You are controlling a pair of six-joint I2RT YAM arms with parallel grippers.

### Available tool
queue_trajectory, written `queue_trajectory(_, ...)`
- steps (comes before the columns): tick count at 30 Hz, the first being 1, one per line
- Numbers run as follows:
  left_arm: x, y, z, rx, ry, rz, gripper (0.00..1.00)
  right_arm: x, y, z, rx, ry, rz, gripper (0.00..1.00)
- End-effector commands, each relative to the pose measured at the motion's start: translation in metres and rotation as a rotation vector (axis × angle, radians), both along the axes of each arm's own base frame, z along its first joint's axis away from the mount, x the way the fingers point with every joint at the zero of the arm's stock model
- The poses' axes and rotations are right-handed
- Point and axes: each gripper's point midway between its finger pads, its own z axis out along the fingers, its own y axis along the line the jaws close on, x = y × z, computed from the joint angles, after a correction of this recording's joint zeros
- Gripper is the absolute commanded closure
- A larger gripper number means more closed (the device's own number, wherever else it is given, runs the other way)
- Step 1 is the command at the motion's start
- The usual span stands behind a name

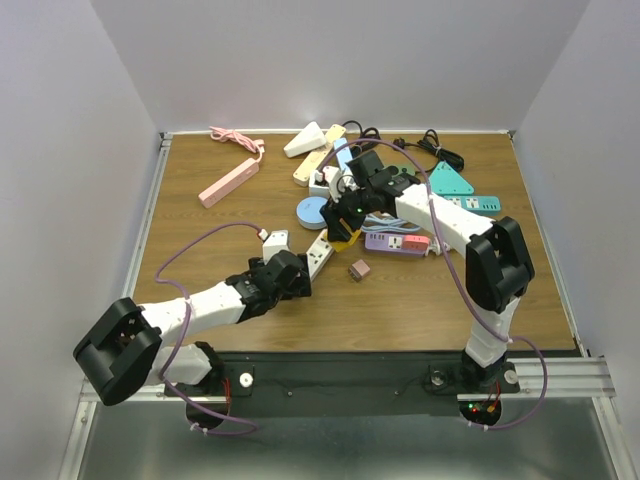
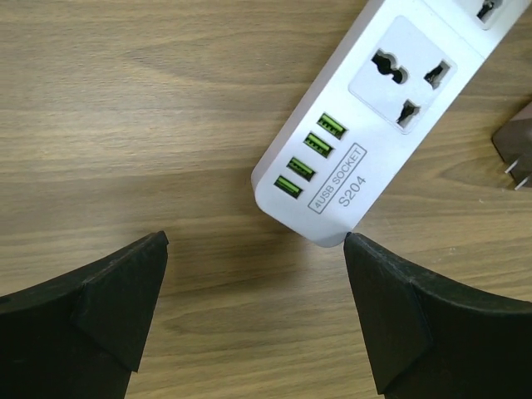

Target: Insert the plug

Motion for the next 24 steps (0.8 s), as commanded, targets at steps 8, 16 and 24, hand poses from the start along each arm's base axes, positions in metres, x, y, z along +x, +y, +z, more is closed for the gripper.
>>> queue_trajectory(8, 0.003, 0.006, 0.003, -0.023, -0.017, 0.018, 0.01, 0.004, 0.019, 0.013, 0.015, -0.051, 0.056, 1.0)
queue_trajectory(16, 0.0, 0.008, -0.002, -0.029, -0.013, 0.011, 0.04, -0.001, 0.026, 0.012, 0.01, -0.052, 0.065, 0.99)
queue_trajectory(24, -0.002, 0.008, -0.005, -0.029, -0.004, 0.005, 0.05, 0.004, 0.031, 0.016, 0.013, -0.067, 0.064, 1.0)
